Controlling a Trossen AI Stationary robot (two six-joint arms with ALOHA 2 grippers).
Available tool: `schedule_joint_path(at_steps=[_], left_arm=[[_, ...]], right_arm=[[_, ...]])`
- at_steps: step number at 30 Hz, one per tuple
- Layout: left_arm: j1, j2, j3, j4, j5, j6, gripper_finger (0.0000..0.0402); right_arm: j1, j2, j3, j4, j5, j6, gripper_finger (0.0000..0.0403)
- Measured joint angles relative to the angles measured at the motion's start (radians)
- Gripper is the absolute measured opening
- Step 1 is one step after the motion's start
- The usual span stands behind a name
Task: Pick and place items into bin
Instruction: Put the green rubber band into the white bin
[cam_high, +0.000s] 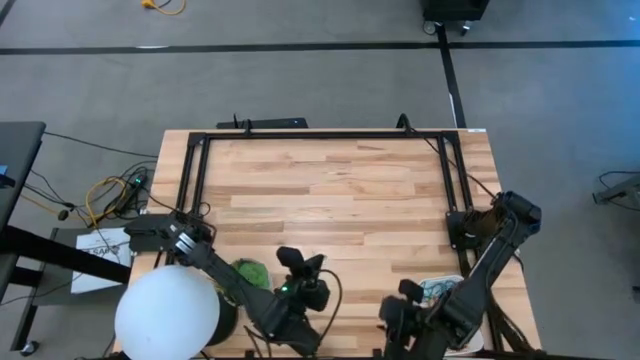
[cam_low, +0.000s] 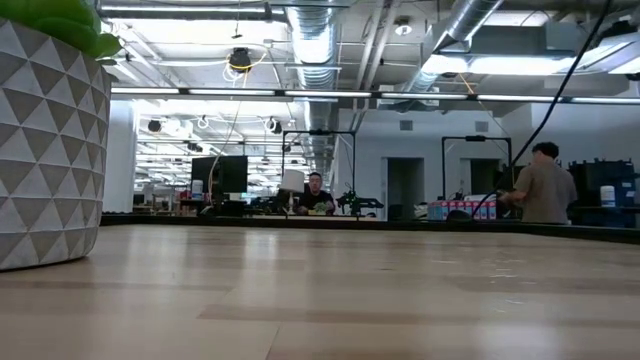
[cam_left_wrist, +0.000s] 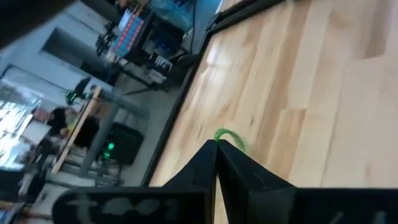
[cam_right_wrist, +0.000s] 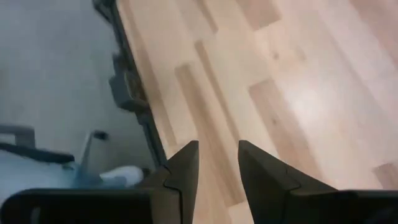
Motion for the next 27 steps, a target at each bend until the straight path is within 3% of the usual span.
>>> schedule_joint_path(at_steps=[11,14,18,22,25,27], left_arm=[[-0.019,-0.265,0.005,-0.048,0.04,0.118,0.0],[-0.021,-0.272,-0.002,-0.014,0.064,0.118,0.0],[-0.029,-0.267,-0.122,0.172,0.087,0.211,0.0],[-0.016,-0.265,-0.247,0.384,0.222,0.298,0.0],[-0.008,-0.266,-0.281,0.415,0.233,0.299,0.0],[-0.001,-0.286,-0.272,0.375,0.225,0.318,0.0]], right_arm=[[0.002,0.185,0.002,-0.029,-0.081,-0.201,0.0107],[-0.023,0.252,0.002,-0.028,-0.059,-0.158,0.0107],[-0.067,0.309,0.002,-0.037,-0.038,-0.149,0.0107],[-0.08,0.313,0.016,-0.033,-0.033,-0.226,0.0107],[-0.073,0.28,0.044,-0.062,0.017,-0.245,0.0107],[-0.054,0.239,0.055,-0.078,0.113,-0.247,0.0107]])
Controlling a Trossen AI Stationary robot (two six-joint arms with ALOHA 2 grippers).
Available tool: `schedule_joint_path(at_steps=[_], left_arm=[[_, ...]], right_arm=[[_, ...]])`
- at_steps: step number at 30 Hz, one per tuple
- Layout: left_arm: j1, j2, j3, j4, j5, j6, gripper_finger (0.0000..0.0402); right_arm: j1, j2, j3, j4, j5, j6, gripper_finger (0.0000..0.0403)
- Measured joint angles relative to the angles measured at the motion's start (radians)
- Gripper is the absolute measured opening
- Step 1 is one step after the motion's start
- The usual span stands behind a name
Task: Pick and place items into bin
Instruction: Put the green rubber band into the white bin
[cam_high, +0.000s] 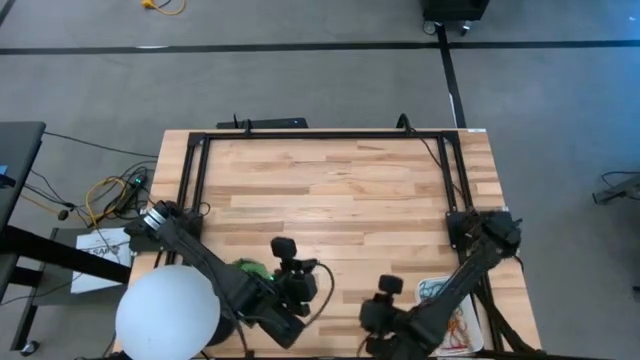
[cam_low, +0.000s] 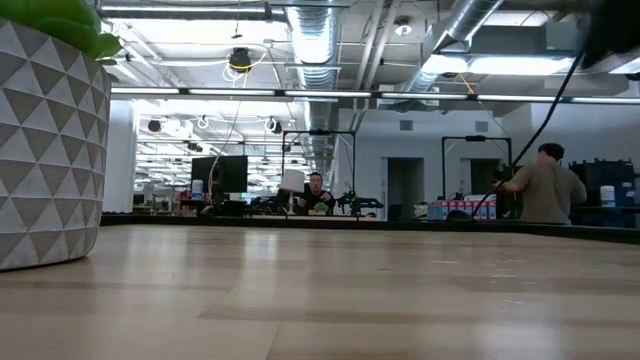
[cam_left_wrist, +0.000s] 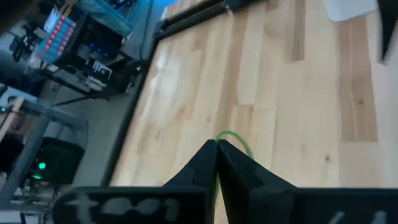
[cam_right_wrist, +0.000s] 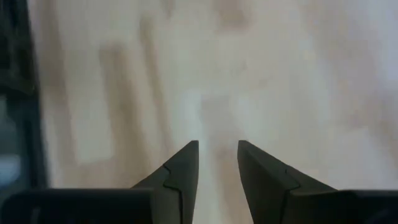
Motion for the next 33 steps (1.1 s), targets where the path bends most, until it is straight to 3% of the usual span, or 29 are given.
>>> schedule_joint_path(at_steps=[3,9,13,16,19,25,28,33], left_arm=[[0.02,-0.093,0.023,-0.013,0.022,0.084,0.0],[0.111,-0.322,0.02,-0.009,0.166,0.212,0.0],[0.181,-0.419,-0.097,0.063,0.28,0.267,0.0],[0.226,-0.455,-0.263,0.226,0.34,0.336,0.0],[0.264,-0.469,-0.436,0.502,0.466,0.418,0.0],[0.289,-0.435,-0.733,1.201,0.782,0.454,0.0],[0.287,-0.375,-0.791,1.358,0.832,0.451,0.0],[0.283,-0.282,-0.8,1.411,0.808,0.39,0.0]], right_arm=[[0.028,-0.068,0.0,-0.057,0.143,0.001,0.0107],[0.072,-0.203,0.0,-0.203,0.425,0.083,0.0107],[0.073,-0.264,-0.026,-0.186,0.556,0.071,0.0107],[0.071,-0.285,-0.083,-0.154,0.557,0.072,0.0107],[0.061,-0.292,-0.182,-0.047,0.587,0.084,0.0107],[0.009,-0.292,-0.383,0.282,0.621,0.07,0.0107],[-0.025,-0.292,-0.43,0.41,0.625,0.033,0.0107],[-0.079,-0.293,-0.43,0.627,0.571,-0.143,0.0109]])
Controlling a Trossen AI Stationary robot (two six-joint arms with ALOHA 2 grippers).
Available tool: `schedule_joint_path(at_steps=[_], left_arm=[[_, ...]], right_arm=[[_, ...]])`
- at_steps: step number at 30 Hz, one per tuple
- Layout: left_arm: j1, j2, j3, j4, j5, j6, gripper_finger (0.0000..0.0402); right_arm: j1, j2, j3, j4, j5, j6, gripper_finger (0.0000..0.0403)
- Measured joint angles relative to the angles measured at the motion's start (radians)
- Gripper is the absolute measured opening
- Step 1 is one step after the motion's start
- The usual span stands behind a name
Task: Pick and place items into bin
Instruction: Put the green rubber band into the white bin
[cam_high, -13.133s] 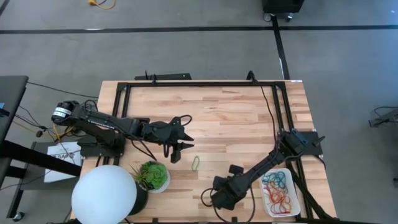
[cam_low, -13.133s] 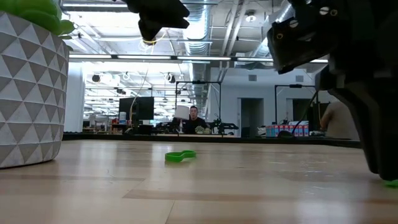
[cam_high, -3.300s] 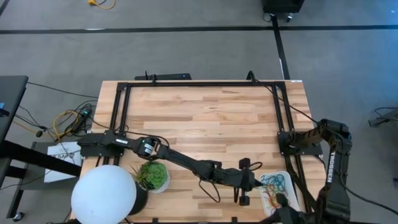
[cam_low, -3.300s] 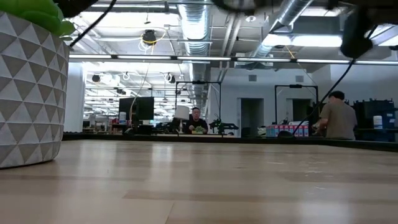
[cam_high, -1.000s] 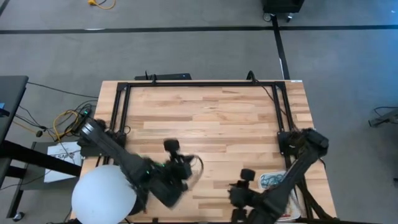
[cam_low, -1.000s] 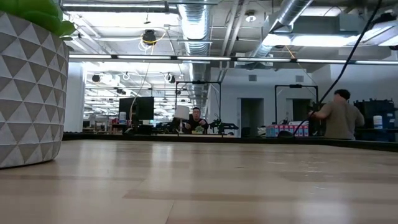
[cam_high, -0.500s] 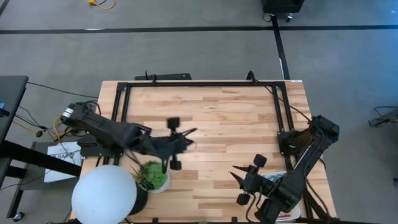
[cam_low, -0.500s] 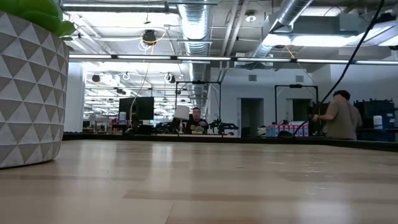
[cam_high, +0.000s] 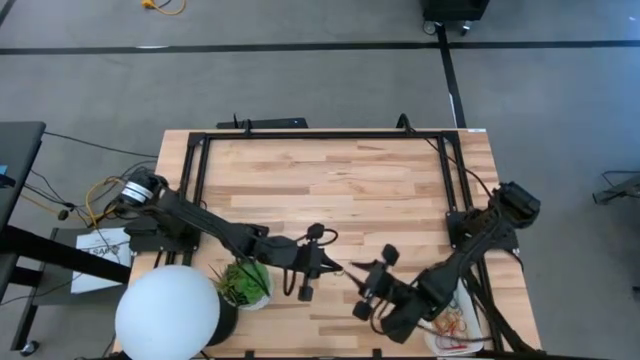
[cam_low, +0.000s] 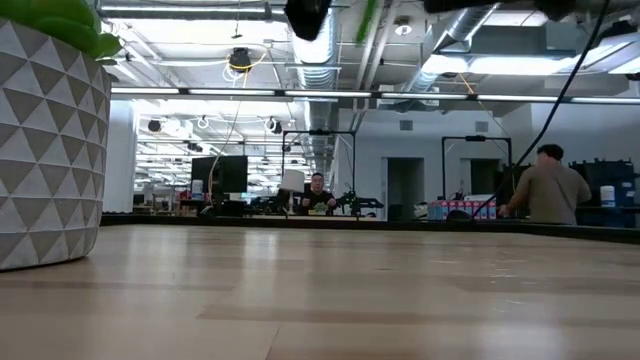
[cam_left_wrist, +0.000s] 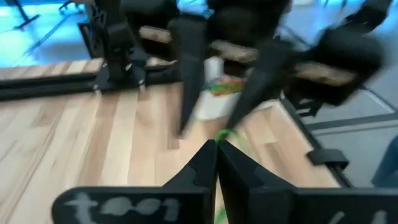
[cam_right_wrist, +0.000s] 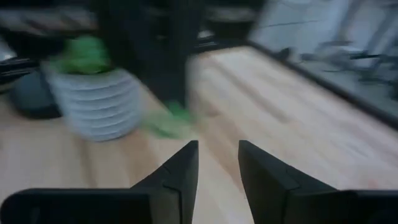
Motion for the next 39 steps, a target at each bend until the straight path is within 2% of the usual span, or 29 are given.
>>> schedule_joint_path(at_steps=[4,6,15,20,25,30,39], left_arm=[[-0.005,0.04,0.002,0.065,-0.002,-0.004,0.0],[-0.017,0.04,0.002,0.069,0.016,-0.006,0.0],[-0.048,0.035,0.003,0.065,-0.059,0.014,0.0],[-0.05,0.037,0.003,0.07,-0.066,0.0,0.0],[-0.048,0.047,-0.001,0.052,-0.072,-0.013,0.0],[-0.049,0.045,0.0,0.033,-0.058,-0.038,0.0003],[-0.048,0.045,0.0,0.02,-0.052,-0.042,0.0001]], right_arm=[[-0.032,0.0,-0.003,0.23,-0.173,-0.271,0.012],[-0.042,0.002,-0.004,0.304,-0.242,-0.341,0.0129],[-0.059,0.002,-0.002,0.324,-0.262,-0.33,0.0177],[-0.065,0.002,-0.002,0.34,-0.259,-0.328,0.0186],[-0.09,-0.004,0.006,0.363,-0.259,-0.331,0.016],[-0.098,-0.002,0.004,0.36,-0.261,-0.338,0.009],[-0.085,-0.003,0.004,0.322,-0.326,-0.294,0.0082]])
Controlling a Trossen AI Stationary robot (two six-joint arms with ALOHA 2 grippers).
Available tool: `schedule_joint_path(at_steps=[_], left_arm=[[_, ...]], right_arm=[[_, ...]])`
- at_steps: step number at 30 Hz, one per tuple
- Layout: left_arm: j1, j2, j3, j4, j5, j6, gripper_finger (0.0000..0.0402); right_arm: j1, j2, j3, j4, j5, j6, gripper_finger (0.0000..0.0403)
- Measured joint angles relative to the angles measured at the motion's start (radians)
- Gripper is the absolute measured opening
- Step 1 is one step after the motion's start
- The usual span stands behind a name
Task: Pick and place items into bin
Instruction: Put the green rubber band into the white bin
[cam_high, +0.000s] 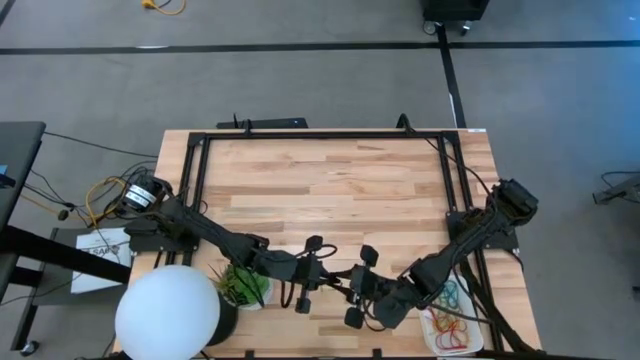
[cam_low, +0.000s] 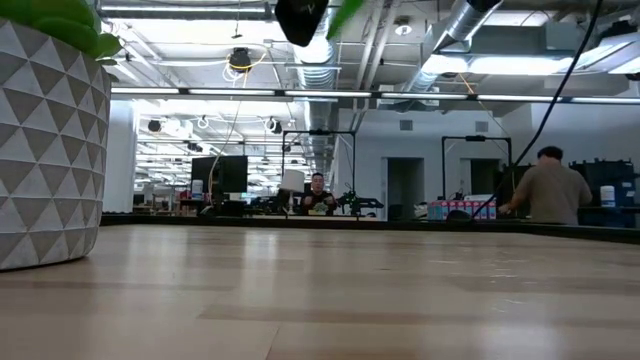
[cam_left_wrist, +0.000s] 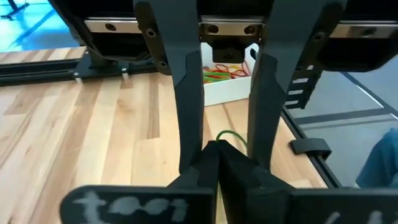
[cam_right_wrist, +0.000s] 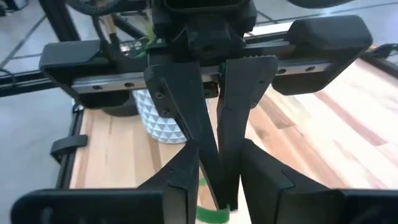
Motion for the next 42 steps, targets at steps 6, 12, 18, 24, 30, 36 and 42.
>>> schedule_joint_path(at_steps=[6,12,18,24,30,36,42], left_arm=[[0.003,-0.005,0.002,0.03,-0.046,0.0,0.0002],[0.003,-0.005,0.002,0.049,-0.05,0.001,0.0001],[0.003,-0.005,0.002,0.047,-0.045,0.0,0.0001],[0.003,-0.005,0.002,0.046,-0.04,0.004,0.0],[0.003,-0.005,0.002,0.044,-0.04,0.005,0.0],[0.003,-0.005,0.002,0.041,-0.041,0.006,0.0],[0.003,-0.005,0.002,0.042,-0.052,0.018,0.0]], right_arm=[[0.028,0.006,-0.005,-0.091,0.06,0.032,0.019],[0.017,0.005,-0.005,-0.17,0.056,0.121,0.0245],[-0.001,0.005,-0.004,-0.157,0.062,0.122,0.0225],[-0.029,0.005,-0.004,-0.157,0.01,0.12,0.0194],[-0.047,0.005,-0.004,-0.143,0.008,0.117,0.0161],[-0.058,0.005,-0.004,-0.143,-0.022,0.115,0.0097],[-0.047,0.004,-0.004,-0.143,-0.034,0.087,0.0008]])
